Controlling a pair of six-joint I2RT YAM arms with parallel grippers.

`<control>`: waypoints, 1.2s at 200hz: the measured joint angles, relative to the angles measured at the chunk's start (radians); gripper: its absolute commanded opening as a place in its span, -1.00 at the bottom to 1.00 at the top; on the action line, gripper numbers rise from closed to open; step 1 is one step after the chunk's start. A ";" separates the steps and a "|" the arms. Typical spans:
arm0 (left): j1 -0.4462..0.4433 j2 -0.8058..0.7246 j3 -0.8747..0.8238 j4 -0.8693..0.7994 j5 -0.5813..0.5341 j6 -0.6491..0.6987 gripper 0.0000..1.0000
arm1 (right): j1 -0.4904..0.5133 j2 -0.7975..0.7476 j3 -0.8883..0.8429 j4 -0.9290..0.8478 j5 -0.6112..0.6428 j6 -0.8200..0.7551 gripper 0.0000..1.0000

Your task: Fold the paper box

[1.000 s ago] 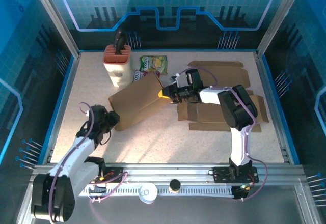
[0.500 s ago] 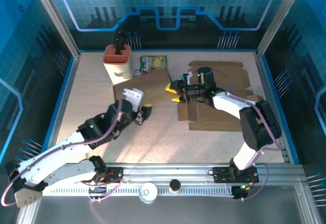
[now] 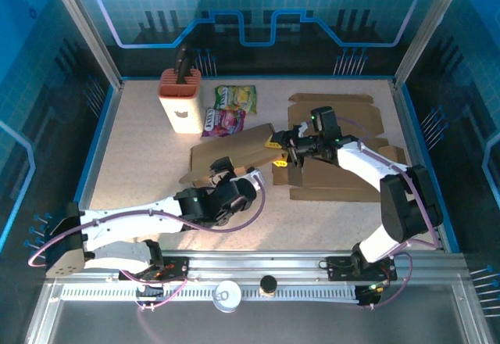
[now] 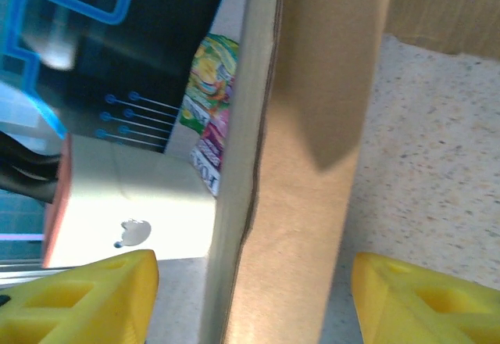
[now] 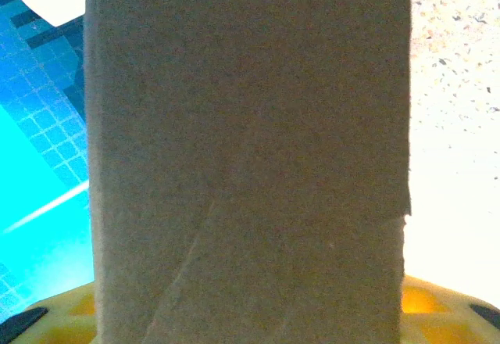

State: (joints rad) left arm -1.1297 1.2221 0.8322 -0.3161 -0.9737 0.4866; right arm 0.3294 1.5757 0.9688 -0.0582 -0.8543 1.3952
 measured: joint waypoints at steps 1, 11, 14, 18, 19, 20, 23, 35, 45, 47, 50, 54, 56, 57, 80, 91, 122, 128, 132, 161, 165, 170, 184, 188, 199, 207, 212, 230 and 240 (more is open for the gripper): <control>0.000 0.000 -0.002 0.005 -0.001 0.006 0.35 | -0.001 -0.001 -0.001 -0.001 -0.001 0.001 -0.33; 0.000 0.000 -0.011 0.035 -0.008 0.038 0.35 | -0.003 -0.005 -0.005 -0.003 -0.007 0.009 -0.33; 0.000 0.000 -0.014 0.042 -0.009 0.043 0.35 | -0.003 -0.005 -0.006 -0.002 -0.010 0.013 -0.33; 0.000 0.000 -0.018 0.053 -0.010 0.055 0.35 | -0.004 -0.006 -0.007 -0.003 -0.011 0.016 -0.33; 0.000 0.000 -0.019 0.057 -0.010 0.059 0.35 | -0.004 -0.006 -0.008 -0.003 -0.011 0.016 -0.33; 0.000 0.000 -0.020 0.058 -0.010 0.061 0.35 | -0.004 -0.006 -0.008 -0.003 -0.013 0.018 -0.33; 0.000 0.000 -0.023 0.063 -0.010 0.068 0.35 | -0.004 -0.006 -0.009 -0.003 -0.014 0.020 -0.33; 0.001 0.004 -0.033 0.085 -0.010 0.095 0.35 | -0.005 -0.006 -0.012 -0.003 -0.018 0.027 -0.33; 0.001 0.010 -0.038 0.100 -0.010 0.113 0.35 | -0.005 -0.008 -0.014 -0.005 -0.020 0.032 -0.33; 0.002 0.012 -0.039 0.105 -0.009 0.117 0.36 | -0.005 -0.008 -0.014 -0.005 -0.021 0.035 -0.33; 0.003 0.014 -0.040 0.108 -0.009 0.121 0.36 | -0.005 -0.009 -0.014 -0.006 -0.021 0.035 -0.33; 0.004 0.017 -0.042 0.114 -0.008 0.124 0.36 | -0.005 -0.010 -0.014 -0.006 -0.021 0.038 -0.33; 0.005 0.019 -0.043 0.119 -0.008 0.127 0.36 | -0.005 -0.010 -0.014 -0.008 -0.021 0.038 -0.33; 0.006 0.019 -0.043 0.120 -0.007 0.128 0.36 | -0.005 -0.010 -0.014 -0.008 -0.021 0.038 -0.33; 0.031 0.034 -0.046 0.150 0.002 0.154 0.36 | -0.005 -0.016 -0.015 -0.013 -0.029 0.042 -0.33; 0.048 0.041 -0.046 0.165 0.013 0.167 0.35 | -0.005 -0.021 -0.018 -0.011 -0.026 0.043 -0.33; 0.065 0.084 -0.046 0.208 0.034 0.195 0.26 | -0.018 -0.026 -0.036 0.000 -0.013 0.050 -0.33; 0.066 0.093 -0.046 0.211 0.037 0.200 0.24 | -0.019 -0.026 -0.043 0.003 -0.012 0.053 -0.33; 0.066 0.097 -0.046 0.212 0.039 0.202 0.21 | -0.021 -0.026 -0.047 0.007 -0.011 0.056 -0.33; 0.067 0.120 -0.046 0.222 0.055 0.217 0.02 | -0.029 -0.026 -0.067 0.028 -0.009 0.078 -0.33; 0.067 0.120 -0.046 0.223 0.055 0.221 -0.01 | -0.029 -0.026 -0.068 0.031 -0.010 0.082 -0.33; 0.067 0.120 -0.046 0.225 0.056 0.221 -0.03 | -0.030 -0.026 -0.068 0.035 -0.010 0.085 -0.32; 0.068 0.120 -0.046 0.228 0.056 0.224 -0.03 | -0.031 -0.026 -0.068 0.046 -0.010 0.092 -0.31; 0.068 0.120 -0.046 0.229 0.056 0.224 -0.03 | -0.032 -0.026 -0.068 0.048 -0.010 0.094 -0.31; 0.069 0.120 -0.046 0.233 0.056 0.224 -0.08 | -0.033 -0.026 -0.069 0.051 -0.012 0.095 -0.29; 0.069 0.120 -0.046 0.235 0.056 0.225 -0.12 | -0.035 -0.026 -0.071 0.055 -0.013 0.098 -0.27; 0.069 0.120 -0.046 0.236 0.058 0.225 -0.13 | -0.036 -0.026 -0.072 0.059 -0.014 0.098 -0.26; 0.069 0.120 -0.046 0.236 0.059 0.223 -0.19 | -0.036 -0.026 -0.076 0.067 -0.017 0.106 -0.15; 0.071 0.120 -0.043 0.234 0.060 0.221 -0.22 | -0.038 -0.026 -0.079 0.074 -0.018 0.109 -0.07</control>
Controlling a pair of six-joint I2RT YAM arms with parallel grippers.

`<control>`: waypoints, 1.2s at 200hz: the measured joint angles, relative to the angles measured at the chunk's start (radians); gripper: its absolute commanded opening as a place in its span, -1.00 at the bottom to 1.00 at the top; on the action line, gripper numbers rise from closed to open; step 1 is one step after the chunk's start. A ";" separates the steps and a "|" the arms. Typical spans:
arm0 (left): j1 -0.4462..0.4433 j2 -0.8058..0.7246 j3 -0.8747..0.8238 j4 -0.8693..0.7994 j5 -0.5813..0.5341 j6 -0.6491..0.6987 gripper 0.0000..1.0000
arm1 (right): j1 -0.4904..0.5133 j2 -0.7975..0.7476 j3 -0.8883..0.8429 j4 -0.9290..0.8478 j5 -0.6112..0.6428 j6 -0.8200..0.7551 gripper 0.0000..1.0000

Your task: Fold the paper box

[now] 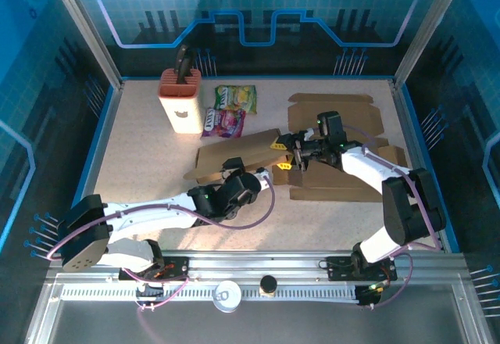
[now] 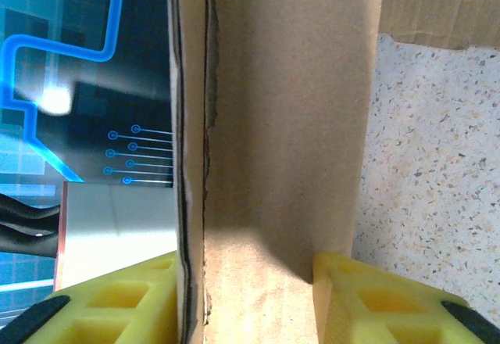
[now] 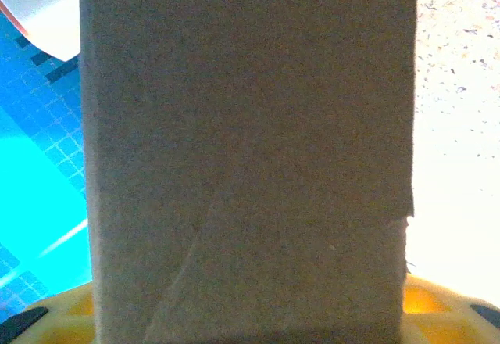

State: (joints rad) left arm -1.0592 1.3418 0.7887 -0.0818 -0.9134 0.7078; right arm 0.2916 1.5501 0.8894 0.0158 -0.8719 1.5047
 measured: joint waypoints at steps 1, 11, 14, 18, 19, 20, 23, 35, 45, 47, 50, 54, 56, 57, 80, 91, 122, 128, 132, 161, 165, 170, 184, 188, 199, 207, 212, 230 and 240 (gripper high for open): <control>0.000 0.000 0.000 -0.001 0.001 -0.001 -0.22 | 0.000 0.000 0.000 0.000 0.000 0.000 -0.06; 0.001 -0.002 0.002 -0.005 0.006 -0.002 -0.26 | -0.003 0.000 -0.002 0.003 -0.003 0.003 0.01; 0.001 -0.003 0.003 -0.006 0.006 -0.003 -0.26 | -0.003 0.000 -0.002 0.005 -0.004 0.004 0.03; 0.001 -0.004 0.006 -0.011 0.010 -0.005 -0.26 | -0.004 0.000 -0.003 0.005 -0.007 0.006 0.06; 0.001 -0.004 0.006 -0.011 0.010 -0.005 -0.27 | -0.004 0.000 -0.003 0.005 -0.008 0.007 0.07; 0.002 -0.005 0.007 -0.012 0.010 -0.006 -0.27 | -0.005 0.000 -0.003 0.006 -0.008 0.007 0.07; 0.002 -0.006 0.009 -0.016 0.013 -0.010 -0.27 | -0.005 0.000 -0.005 0.007 -0.010 0.010 0.09; 0.004 -0.013 0.016 -0.034 0.021 -0.021 -0.27 | -0.008 -0.002 -0.016 0.019 -0.028 0.021 0.18; 0.004 -0.018 0.018 -0.057 0.031 -0.033 -0.27 | -0.012 -0.008 -0.024 0.024 -0.045 0.032 0.25; 0.004 -0.019 0.018 -0.061 0.032 -0.035 -0.28 | -0.012 -0.010 -0.025 0.026 -0.048 0.033 0.26; 0.004 -0.021 0.019 -0.069 0.036 -0.039 -0.28 | -0.014 -0.012 -0.026 0.026 -0.051 0.039 0.28; 0.004 -0.023 0.019 -0.079 0.040 -0.045 -0.28 | -0.016 -0.015 -0.026 0.029 -0.056 0.039 0.30; 0.004 -0.025 0.020 -0.084 0.042 -0.048 -0.29 | -0.016 -0.018 -0.026 0.029 -0.057 0.044 0.31; 0.004 -0.026 0.020 -0.087 0.043 -0.050 -0.29 | -0.017 -0.019 -0.026 0.030 -0.058 0.045 0.32; 0.005 -0.044 0.031 -0.153 0.075 -0.082 -0.36 | -0.034 -0.050 -0.026 0.048 -0.075 0.051 0.27; 0.005 -0.052 0.041 -0.184 0.089 -0.101 -0.41 | -0.041 -0.064 -0.026 0.055 -0.076 0.051 0.13; 0.013 -0.071 0.068 -0.232 0.112 -0.132 -0.33 | -0.044 -0.071 -0.042 0.065 -0.079 0.059 -0.14; 0.015 -0.074 0.068 -0.234 0.119 -0.135 -0.29 | -0.044 -0.070 -0.054 0.079 -0.079 0.069 -0.19; 0.015 -0.075 0.068 -0.237 0.125 -0.135 -0.25 | -0.044 -0.068 -0.061 0.091 -0.079 0.077 -0.22; 0.014 -0.075 0.069 -0.256 0.159 -0.161 0.24 | -0.044 -0.050 -0.094 0.159 -0.075 0.122 -0.25; 0.014 -0.075 0.069 -0.257 0.163 -0.158 0.26 | -0.044 -0.049 -0.095 0.167 -0.075 0.128 -0.25; 0.014 -0.075 0.069 -0.254 0.164 -0.158 0.30 | -0.044 -0.049 -0.097 0.174 -0.074 0.131 -0.25; 0.014 -0.075 0.069 -0.249 0.162 -0.151 0.37 | -0.044 -0.049 -0.099 0.188 -0.070 0.145 -0.26; 0.014 -0.075 0.069 -0.246 0.160 -0.152 0.40 | -0.044 -0.049 -0.099 0.188 -0.070 0.148 -0.26; 0.015 -0.073 0.066 -0.222 0.147 -0.129 0.47 | -0.044 -0.049 -0.099 0.187 -0.071 0.149 -0.27; 0.018 -0.069 0.066 -0.203 0.137 -0.117 0.82 | -0.044 -0.049 -0.099 0.183 -0.071 0.149 -0.27; 0.022 -0.064 0.066 -0.187 0.132 -0.101 0.83 | -0.044 -0.049 -0.099 0.182 -0.071 0.148 -0.27; 0.053 -0.044 0.066 -0.134 0.125 -0.085 0.84 | -0.044 -0.049 -0.099 0.179 -0.072 0.149 -0.29; 0.072 -0.034 0.066 -0.117 0.126 -0.076 0.84 | -0.044 -0.049 -0.099 0.180 -0.072 0.153 -0.30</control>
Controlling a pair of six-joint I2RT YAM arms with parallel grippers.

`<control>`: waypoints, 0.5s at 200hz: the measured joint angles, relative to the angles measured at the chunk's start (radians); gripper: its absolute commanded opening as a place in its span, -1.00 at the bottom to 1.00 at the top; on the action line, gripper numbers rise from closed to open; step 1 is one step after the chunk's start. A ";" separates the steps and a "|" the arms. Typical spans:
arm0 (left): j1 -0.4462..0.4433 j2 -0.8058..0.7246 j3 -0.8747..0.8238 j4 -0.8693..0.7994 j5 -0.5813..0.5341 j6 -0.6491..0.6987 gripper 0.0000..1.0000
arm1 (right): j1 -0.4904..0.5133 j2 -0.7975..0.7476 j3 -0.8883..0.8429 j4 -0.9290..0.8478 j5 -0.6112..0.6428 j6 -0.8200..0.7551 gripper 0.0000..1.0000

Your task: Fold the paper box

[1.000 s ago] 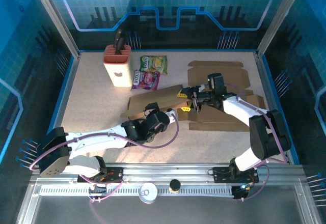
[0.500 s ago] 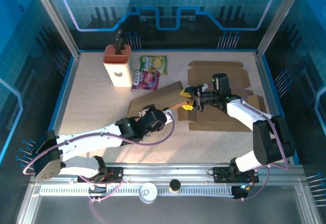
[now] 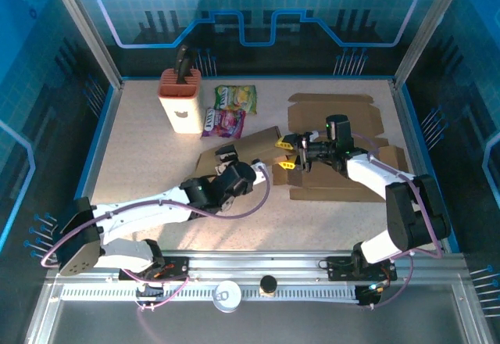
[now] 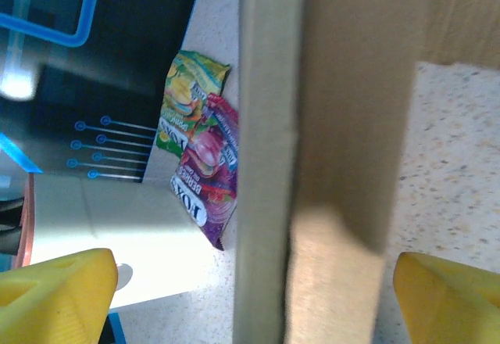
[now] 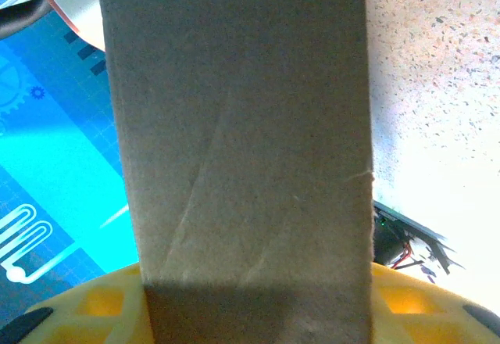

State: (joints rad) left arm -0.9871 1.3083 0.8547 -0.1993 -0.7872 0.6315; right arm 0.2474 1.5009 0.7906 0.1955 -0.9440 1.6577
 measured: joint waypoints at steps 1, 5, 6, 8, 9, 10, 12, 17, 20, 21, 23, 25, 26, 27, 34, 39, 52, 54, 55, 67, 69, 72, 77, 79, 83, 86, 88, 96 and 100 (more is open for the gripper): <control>0.002 0.000 0.000 0.000 0.000 0.000 0.84 | 0.000 0.000 0.000 0.000 0.000 0.000 -0.30; 0.007 0.005 0.000 0.005 0.000 0.004 0.83 | 0.000 0.000 0.000 0.001 0.000 0.003 -0.30; 0.009 0.006 0.000 0.006 0.001 0.004 0.83 | 0.000 0.000 0.000 0.001 0.000 0.003 -0.30; 0.011 0.009 0.000 0.008 0.002 0.006 0.83 | 0.000 0.000 0.000 0.001 0.000 0.004 -0.30; 0.012 0.010 0.000 0.010 0.002 0.006 0.83 | 0.000 0.000 0.000 0.002 0.001 0.004 -0.30; 0.012 0.010 0.000 0.011 0.002 0.007 0.83 | 0.000 0.000 0.000 0.002 0.001 0.005 -0.30; 0.014 0.014 0.000 0.013 0.003 0.008 0.83 | 0.000 0.000 0.000 0.005 0.001 0.007 -0.31; 0.015 0.019 0.000 0.019 0.003 0.014 0.82 | -0.001 0.000 0.000 0.007 0.002 0.007 -0.30; 0.016 0.024 0.000 0.023 0.005 0.015 0.82 | -0.002 0.000 0.000 0.008 0.002 0.010 -0.30; 0.016 0.026 0.000 0.025 0.006 0.017 0.81 | -0.002 0.000 0.000 0.008 0.002 0.011 -0.30; 0.016 0.029 0.000 0.027 0.008 0.023 0.81 | -0.002 0.000 0.000 0.008 0.001 0.012 -0.31; 0.016 0.032 0.000 0.029 0.008 0.022 0.80 | -0.003 0.000 0.000 0.008 0.000 0.012 -0.31; 0.016 0.035 0.000 0.030 0.008 0.024 0.80 | -0.003 0.000 0.000 0.008 0.000 0.013 -0.31; 0.016 0.036 0.000 0.031 0.008 0.024 0.80 | -0.004 0.000 0.000 0.008 0.000 0.014 -0.31; 0.017 0.051 0.000 0.040 0.010 0.031 0.79 | -0.005 0.000 0.000 0.008 -0.002 0.018 -0.31; 0.018 0.065 0.000 0.049 0.011 0.034 0.77 | -0.005 0.000 0.000 0.008 -0.003 0.021 -0.31; 0.026 0.099 -0.001 0.074 0.014 0.052 0.71 | -0.005 0.000 0.000 0.011 -0.004 0.030 -0.31; 0.027 0.101 -0.002 0.077 0.014 0.054 0.70 | -0.005 0.000 0.000 0.012 -0.005 0.032 -0.31; 0.029 0.104 -0.003 0.080 0.014 0.057 0.70 | -0.005 0.000 0.000 0.013 -0.005 0.033 -0.31; 0.041 0.123 -0.008 0.109 0.014 0.073 0.63 | -0.005 0.000 0.000 0.017 -0.007 0.042 -0.31; 0.043 0.126 -0.008 0.113 0.014 0.079 0.62 | -0.005 0.000 0.000 0.018 -0.007 0.044 -0.32; 0.046 0.128 -0.009 0.119 0.014 0.078 0.58 | -0.006 0.000 0.000 0.019 -0.007 0.045 -0.32; 0.051 0.132 -0.010 0.128 0.014 0.085 0.54 | -0.006 0.000 0.000 0.022 -0.007 0.048 -0.31; 0.052 0.134 -0.010 0.133 0.014 0.085 0.51 | -0.006 0.000 0.000 0.023 -0.007 0.049 -0.32; 0.056 0.135 -0.010 0.138 0.014 0.094 0.46 | -0.006 0.001 0.000 0.024 -0.007 0.052 -0.32; 0.057 0.135 -0.010 0.142 0.014 0.092 0.40 | -0.006 0.001 0.000 0.026 -0.007 0.055 -0.32; 0.058 0.135 -0.010 0.145 0.014 0.099 0.37 | -0.006 0.001 0.000 0.027 -0.007 0.055 -0.32; 0.061 0.135 -0.010 0.154 0.014 0.109 0.23 | -0.006 0.001 0.000 0.034 -0.007 0.064 -0.32; 0.061 0.135 -0.010 0.162 0.014 0.105 0.16 | -0.006 0.001 0.000 0.039 -0.008 0.067 -0.32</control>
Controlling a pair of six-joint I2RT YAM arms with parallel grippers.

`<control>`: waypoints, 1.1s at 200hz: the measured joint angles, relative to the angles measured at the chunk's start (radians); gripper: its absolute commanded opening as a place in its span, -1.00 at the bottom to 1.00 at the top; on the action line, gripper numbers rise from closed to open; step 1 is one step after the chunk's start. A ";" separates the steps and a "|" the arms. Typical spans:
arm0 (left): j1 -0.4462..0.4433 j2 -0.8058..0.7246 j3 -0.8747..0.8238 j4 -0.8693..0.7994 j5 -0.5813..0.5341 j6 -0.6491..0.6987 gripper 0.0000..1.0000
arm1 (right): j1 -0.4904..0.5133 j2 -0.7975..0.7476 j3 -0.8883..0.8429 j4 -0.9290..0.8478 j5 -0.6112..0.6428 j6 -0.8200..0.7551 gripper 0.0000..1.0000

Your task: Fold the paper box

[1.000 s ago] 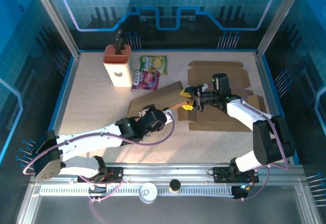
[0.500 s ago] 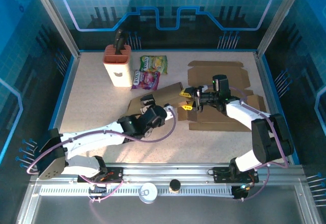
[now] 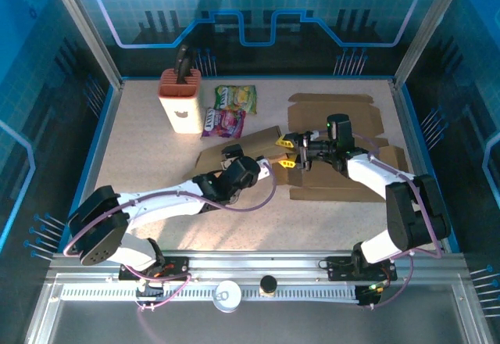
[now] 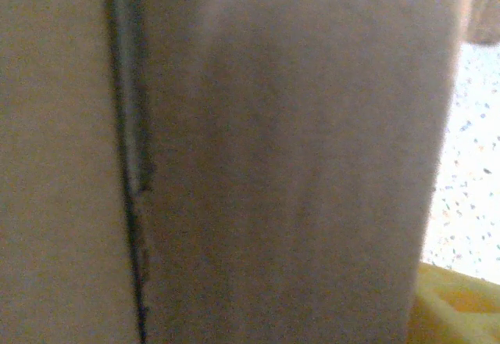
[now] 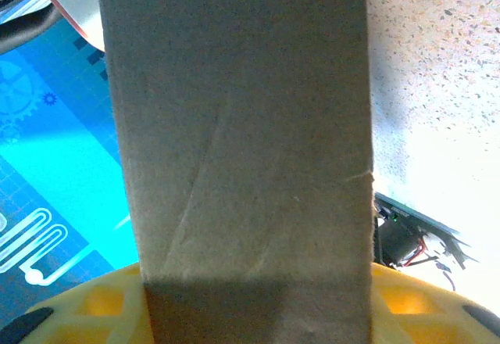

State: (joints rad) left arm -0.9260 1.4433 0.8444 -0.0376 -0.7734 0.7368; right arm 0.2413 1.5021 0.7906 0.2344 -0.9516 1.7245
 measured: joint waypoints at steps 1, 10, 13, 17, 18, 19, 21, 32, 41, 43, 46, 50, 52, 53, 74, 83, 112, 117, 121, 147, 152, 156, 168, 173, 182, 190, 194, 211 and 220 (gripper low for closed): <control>0.000 0.000 0.000 0.000 0.001 0.003 0.13 | 0.000 0.000 0.000 0.001 0.000 0.000 -0.32; 0.000 0.000 0.000 0.001 0.002 0.006 0.01 | 0.000 0.001 0.000 0.016 0.000 0.010 -0.31; 0.000 0.000 0.000 0.005 0.002 0.002 -0.02 | 0.000 0.001 0.000 0.022 0.000 0.011 -0.30; 0.000 0.000 0.000 0.001 0.002 0.006 -0.04 | 0.000 0.001 0.000 0.027 -0.001 0.013 -0.28; -0.001 0.000 0.000 0.002 0.002 0.004 -0.05 | 0.000 0.001 0.000 0.028 -0.001 0.014 -0.28; -0.001 0.000 0.000 0.002 0.002 0.002 -0.05 | 0.000 0.001 0.000 0.029 -0.001 0.015 -0.27; -0.001 0.000 0.000 0.000 0.003 0.006 -0.07 | 0.000 0.002 -0.001 0.031 -0.002 0.015 -0.26; -0.003 -0.003 0.000 -0.004 0.005 0.002 -0.09 | 0.000 0.003 -0.005 0.045 -0.005 0.024 -0.17; -0.006 -0.008 0.000 -0.013 0.006 0.001 -0.09 | 0.000 0.004 -0.006 0.048 -0.011 0.031 -0.09; -0.007 -0.009 0.000 -0.015 0.005 0.000 -0.09 | 0.000 0.005 -0.006 0.050 -0.014 0.031 -0.07; -0.008 -0.011 0.000 -0.020 0.005 -0.002 -0.09 | 0.000 0.005 -0.006 0.051 -0.017 0.034 -0.05; -0.010 -0.015 0.000 -0.026 0.005 -0.004 -0.09 | 0.000 0.005 -0.006 0.053 -0.022 0.035 -0.02; -0.011 -0.017 0.000 -0.031 0.006 -0.005 -0.09 | 0.000 0.005 -0.006 0.054 -0.024 0.036 0.00; -0.011 -0.018 0.001 -0.033 0.006 -0.006 -0.09 | 0.000 0.005 -0.006 0.055 -0.025 0.037 0.01; -0.019 -0.044 0.028 -0.119 0.029 -0.040 -0.09 | -0.008 -0.006 -0.005 0.048 -0.052 0.034 0.25; -0.024 -0.059 0.046 -0.171 0.042 -0.061 -0.09 | -0.023 -0.027 -0.003 0.024 -0.050 0.008 0.32; -0.038 -0.132 0.150 -0.408 0.140 -0.165 -0.18 | -0.150 -0.164 0.060 -0.165 -0.021 -0.138 0.38; -0.040 -0.143 0.170 -0.450 0.162 -0.183 -0.17 | -0.175 -0.191 0.080 -0.200 -0.014 -0.169 0.38; -0.042 -0.151 0.187 -0.486 0.180 -0.198 -0.16 | -0.192 -0.213 0.097 -0.230 -0.005 -0.199 0.38; -0.046 -0.169 0.272 -0.678 0.290 -0.281 -0.12 | -0.250 -0.358 0.161 -0.407 0.063 -0.369 0.32; -0.046 -0.167 0.282 -0.711 0.311 -0.296 -0.12 | -0.249 -0.383 0.160 -0.435 0.079 -0.392 0.30; -0.046 -0.165 0.291 -0.738 0.327 -0.306 -0.12 | -0.248 -0.405 0.158 -0.458 0.093 -0.410 0.28; -0.046 -0.150 0.314 -0.812 0.372 -0.338 -0.12 | -0.235 -0.479 0.140 -0.525 0.145 -0.454 0.22; -0.046 -0.141 0.323 -0.836 0.386 -0.348 -0.11 | -0.224 -0.512 0.126 -0.552 0.174 -0.467 0.21; -0.046 -0.115 0.341 -0.882 0.415 -0.367 -0.09 | -0.192 -0.576 0.095 -0.591 0.241 -0.477 0.19; -0.045 -0.090 0.358 -0.916 0.437 -0.378 -0.07 | -0.142 -0.639 0.062 -0.633 0.312 -0.481 0.18; -0.045 -0.077 0.364 -0.928 0.446 -0.382 -0.07 | -0.113 -0.669 0.048 -0.652 0.343 -0.480 0.18; -0.034 -0.030 0.385 -0.970 0.492 -0.395 -0.05 | 0.053 -0.794 -0.012 -0.721 0.518 -0.460 0.15; -0.019 -0.009 0.395 -0.986 0.519 -0.396 -0.04 | 0.146 -0.842 -0.042 -0.738 0.600 -0.436 0.15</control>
State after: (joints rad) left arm -0.9447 1.4342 1.2396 -1.0237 -0.2543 0.3408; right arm 0.3874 0.6598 0.7483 -0.5037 -0.3519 1.2881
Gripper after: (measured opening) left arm 0.475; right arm 0.578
